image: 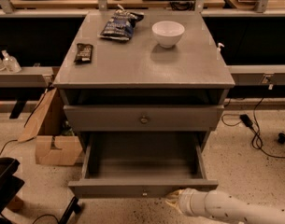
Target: Close middle drawer
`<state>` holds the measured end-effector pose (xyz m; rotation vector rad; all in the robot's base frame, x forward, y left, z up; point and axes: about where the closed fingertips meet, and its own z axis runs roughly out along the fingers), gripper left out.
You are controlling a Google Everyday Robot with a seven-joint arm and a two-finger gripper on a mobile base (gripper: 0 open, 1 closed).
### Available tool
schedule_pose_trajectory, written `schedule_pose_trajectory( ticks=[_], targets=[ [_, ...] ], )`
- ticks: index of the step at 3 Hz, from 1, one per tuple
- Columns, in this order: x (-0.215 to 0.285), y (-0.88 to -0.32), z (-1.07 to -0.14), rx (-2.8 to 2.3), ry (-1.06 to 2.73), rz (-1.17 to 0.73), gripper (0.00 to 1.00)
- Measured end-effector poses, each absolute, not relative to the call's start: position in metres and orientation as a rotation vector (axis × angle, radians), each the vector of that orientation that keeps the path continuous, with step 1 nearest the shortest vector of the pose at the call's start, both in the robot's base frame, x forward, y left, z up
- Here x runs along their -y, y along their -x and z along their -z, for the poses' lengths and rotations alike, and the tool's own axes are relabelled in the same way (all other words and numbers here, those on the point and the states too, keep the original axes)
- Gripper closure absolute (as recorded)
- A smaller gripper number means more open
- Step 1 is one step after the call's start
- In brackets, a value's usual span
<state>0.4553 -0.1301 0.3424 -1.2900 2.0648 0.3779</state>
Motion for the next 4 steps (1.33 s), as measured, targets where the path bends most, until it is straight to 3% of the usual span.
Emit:
schedule_pose_trajectory(
  ticks=[3,4],
  targets=[
    [0.132,-0.475,-0.348,-2.045,1.318,-0.37,1.0],
    [0.135,-0.509,-0.356,-2.029,1.348,-0.36,1.0]
  ],
)
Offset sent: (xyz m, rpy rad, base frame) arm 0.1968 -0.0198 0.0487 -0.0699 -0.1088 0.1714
